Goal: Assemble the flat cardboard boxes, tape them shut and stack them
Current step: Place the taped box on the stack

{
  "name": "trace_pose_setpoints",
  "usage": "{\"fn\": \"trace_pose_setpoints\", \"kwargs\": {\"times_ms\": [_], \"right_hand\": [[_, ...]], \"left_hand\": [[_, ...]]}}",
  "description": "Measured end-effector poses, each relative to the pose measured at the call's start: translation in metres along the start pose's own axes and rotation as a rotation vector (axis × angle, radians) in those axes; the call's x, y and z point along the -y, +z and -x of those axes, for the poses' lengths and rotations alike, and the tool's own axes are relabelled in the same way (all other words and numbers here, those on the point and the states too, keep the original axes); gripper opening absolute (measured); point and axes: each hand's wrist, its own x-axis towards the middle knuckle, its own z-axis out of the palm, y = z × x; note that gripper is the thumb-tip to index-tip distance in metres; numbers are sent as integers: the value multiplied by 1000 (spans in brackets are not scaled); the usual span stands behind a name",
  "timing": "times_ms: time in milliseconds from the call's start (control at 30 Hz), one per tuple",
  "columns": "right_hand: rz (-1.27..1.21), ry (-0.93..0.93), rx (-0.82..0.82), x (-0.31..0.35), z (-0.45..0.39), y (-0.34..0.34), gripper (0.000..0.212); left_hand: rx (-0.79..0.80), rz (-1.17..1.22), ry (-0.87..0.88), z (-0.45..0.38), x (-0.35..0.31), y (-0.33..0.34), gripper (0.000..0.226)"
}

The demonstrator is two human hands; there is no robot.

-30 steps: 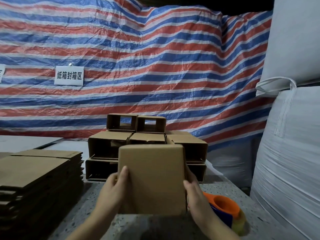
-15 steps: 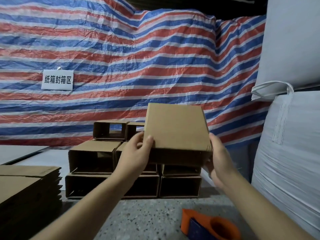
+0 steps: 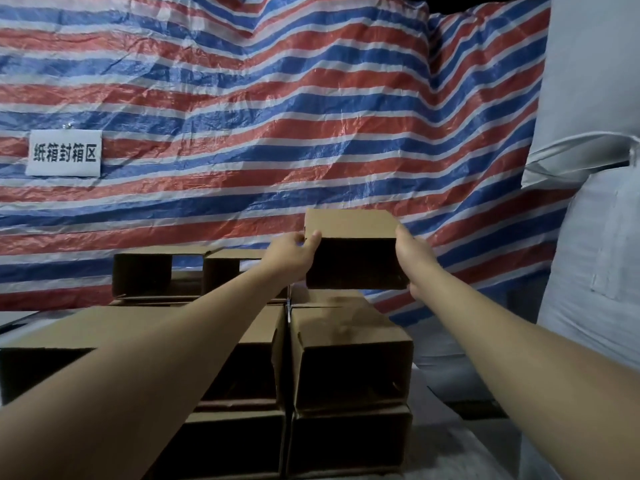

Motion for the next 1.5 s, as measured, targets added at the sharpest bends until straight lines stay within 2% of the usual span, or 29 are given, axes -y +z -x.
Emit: {"fn": "trace_pose_setpoints", "kwargs": {"times_ms": [133, 367, 500, 567, 700, 767, 933, 1033, 1133, 1167, 1200, 1333, 1400, 1500], "right_hand": [[56, 38, 1, -22, -53, 25, 60], [30, 168, 7, -46, -103, 62, 59], [54, 193, 52, -62, -109, 76, 65], [98, 197, 96, -68, -105, 79, 67], [148, 190, 190, -65, -90, 71, 78], [210, 166, 159, -57, -81, 65, 80], [316, 9, 63, -19, -33, 44, 68], [373, -104, 77, 2, 14, 31, 57], [419, -218, 89, 18, 69, 18, 26], [404, -249, 100, 24, 88, 15, 14], [378, -273, 108, 30, 106, 13, 11], [309, -285, 140, 43, 179, 18, 19], [288, -282, 144, 44, 214, 27, 28], [249, -266, 122, 41, 258, 37, 41]], "left_hand": [[12, -165, -60, -44, 34, 20, 49], [-117, -208, -70, -86, 58, 38, 47], [-196, -345, -92, -86, 66, 37, 49], [-224, -383, -109, -81, 71, 36, 41], [-306, -369, -97, -63, 68, 32, 27], [-298, -379, -70, -51, 61, 25, 26], [-262, -412, 27, -3, 33, -5, 20], [-251, -366, 57, 46, 11, -29, 35], [-239, -295, 91, 104, -6, -53, 53], [-243, -288, 101, 122, -10, -61, 55], [-243, -289, 115, 139, -13, -69, 53], [-152, -221, 161, 198, -17, -99, 32], [-106, -243, 170, 223, -16, -111, 45], [-113, -169, 91, 257, -14, -126, 70]]}}
